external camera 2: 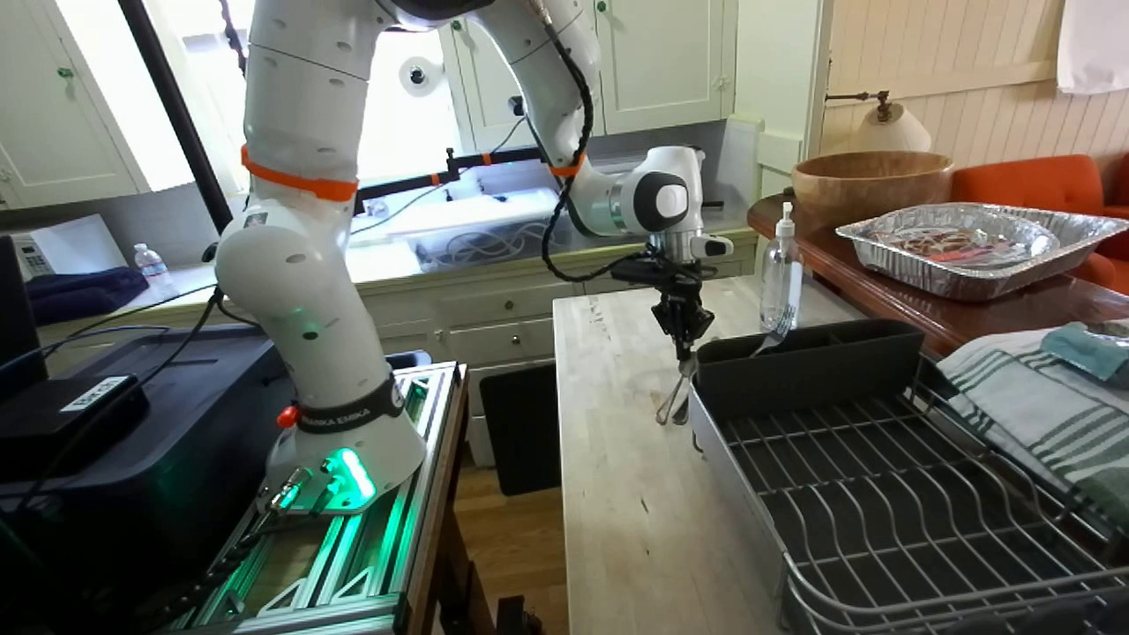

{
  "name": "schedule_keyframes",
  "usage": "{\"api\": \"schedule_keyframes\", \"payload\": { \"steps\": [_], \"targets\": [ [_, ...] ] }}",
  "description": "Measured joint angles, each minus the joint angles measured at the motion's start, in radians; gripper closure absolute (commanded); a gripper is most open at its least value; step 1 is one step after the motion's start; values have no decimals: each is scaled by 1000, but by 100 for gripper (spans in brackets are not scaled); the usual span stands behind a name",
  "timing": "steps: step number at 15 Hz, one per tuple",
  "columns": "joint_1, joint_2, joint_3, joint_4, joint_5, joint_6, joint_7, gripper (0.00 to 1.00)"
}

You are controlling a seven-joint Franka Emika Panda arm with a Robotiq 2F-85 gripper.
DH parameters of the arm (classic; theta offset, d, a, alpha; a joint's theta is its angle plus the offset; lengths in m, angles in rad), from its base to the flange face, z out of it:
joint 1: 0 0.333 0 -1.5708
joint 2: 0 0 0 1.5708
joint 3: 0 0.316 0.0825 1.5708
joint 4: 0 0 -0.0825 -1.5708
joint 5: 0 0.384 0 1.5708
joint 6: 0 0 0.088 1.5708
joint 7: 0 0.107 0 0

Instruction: Remove the silver spoon from the drying rack and put it on the table

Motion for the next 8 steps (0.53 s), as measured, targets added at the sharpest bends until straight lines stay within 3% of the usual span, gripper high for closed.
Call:
{"api": "schedule_keyframes", "payload": {
  "steps": [7,8],
  "targets": [
    [27,41,-23,30,-18,0,7,98],
    [29,43,-25,31,-19,0,9,94]
  ]
}}
